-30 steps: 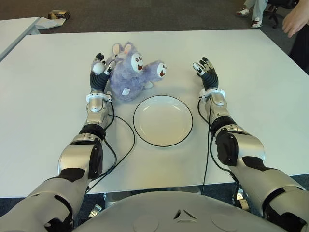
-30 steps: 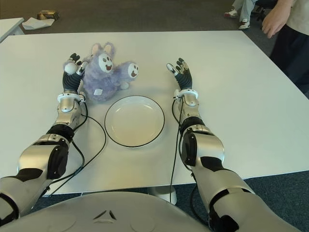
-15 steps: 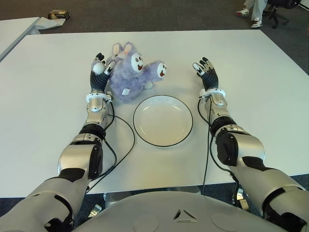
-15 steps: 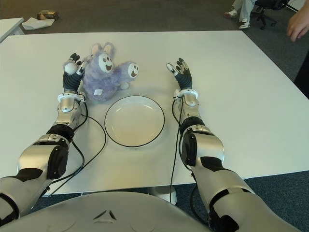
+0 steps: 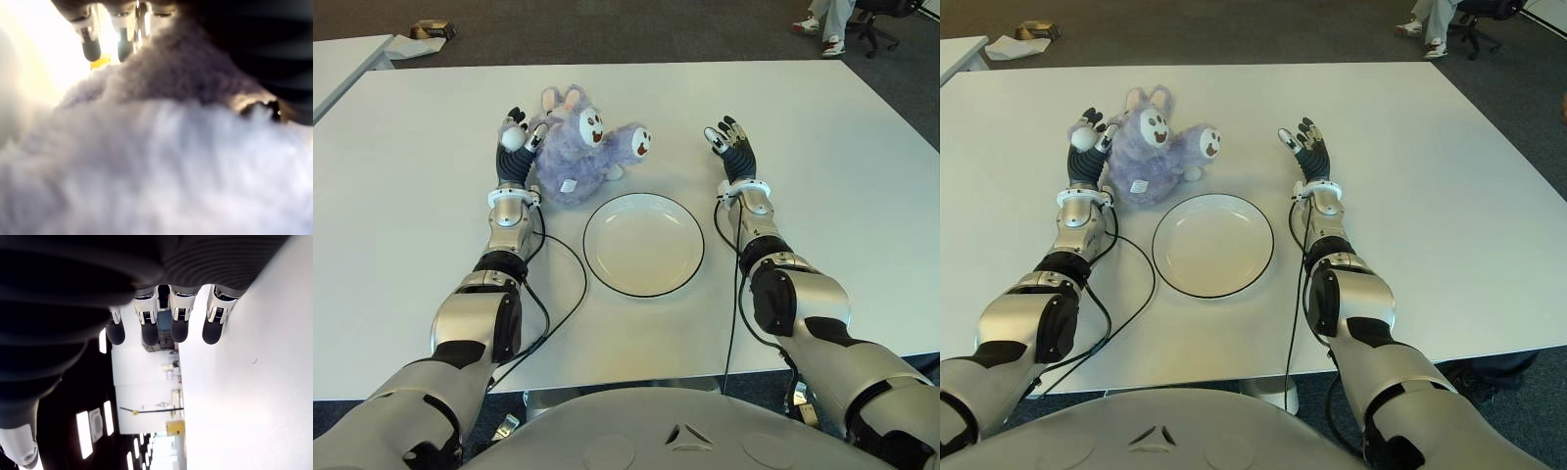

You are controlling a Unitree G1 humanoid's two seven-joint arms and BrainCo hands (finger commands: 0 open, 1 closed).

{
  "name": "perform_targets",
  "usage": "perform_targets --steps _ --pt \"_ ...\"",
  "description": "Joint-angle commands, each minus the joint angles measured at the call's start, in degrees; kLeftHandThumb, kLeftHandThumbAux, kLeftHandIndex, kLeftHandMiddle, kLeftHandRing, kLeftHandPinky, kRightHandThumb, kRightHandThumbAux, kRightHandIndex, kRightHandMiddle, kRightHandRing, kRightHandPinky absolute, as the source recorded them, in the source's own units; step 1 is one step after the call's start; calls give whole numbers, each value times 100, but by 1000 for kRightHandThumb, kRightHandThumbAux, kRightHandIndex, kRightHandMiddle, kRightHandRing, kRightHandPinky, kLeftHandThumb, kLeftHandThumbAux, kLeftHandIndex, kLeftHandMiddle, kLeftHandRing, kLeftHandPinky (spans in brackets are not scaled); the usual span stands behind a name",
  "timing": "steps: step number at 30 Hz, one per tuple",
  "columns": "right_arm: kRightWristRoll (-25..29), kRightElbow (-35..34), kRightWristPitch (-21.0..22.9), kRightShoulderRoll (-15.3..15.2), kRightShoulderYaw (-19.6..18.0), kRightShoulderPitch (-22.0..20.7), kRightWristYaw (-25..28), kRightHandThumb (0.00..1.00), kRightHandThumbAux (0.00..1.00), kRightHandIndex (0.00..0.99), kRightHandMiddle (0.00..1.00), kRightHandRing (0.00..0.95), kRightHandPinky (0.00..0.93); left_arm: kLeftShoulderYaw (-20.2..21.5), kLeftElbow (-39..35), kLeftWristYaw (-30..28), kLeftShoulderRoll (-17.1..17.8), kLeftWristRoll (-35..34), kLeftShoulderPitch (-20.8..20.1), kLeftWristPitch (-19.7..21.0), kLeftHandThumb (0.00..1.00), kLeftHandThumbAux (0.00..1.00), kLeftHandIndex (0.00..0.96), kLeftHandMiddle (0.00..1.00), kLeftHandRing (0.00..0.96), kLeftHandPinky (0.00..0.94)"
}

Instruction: Put the doll into the plate.

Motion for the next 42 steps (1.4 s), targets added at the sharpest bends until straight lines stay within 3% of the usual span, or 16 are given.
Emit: perform_targets --steps 1,42 --pt "66 271 224 99 -32 443 -11 71 612 24 52 38 37 -47 318 2 -122 111 576 61 0 500 0 102 89 65" --pt "93 277 187 118 -58 406 3 82 633 23 61 50 53 -14 368 -46 -130 69 492 133 0 515 0 97 89 70"
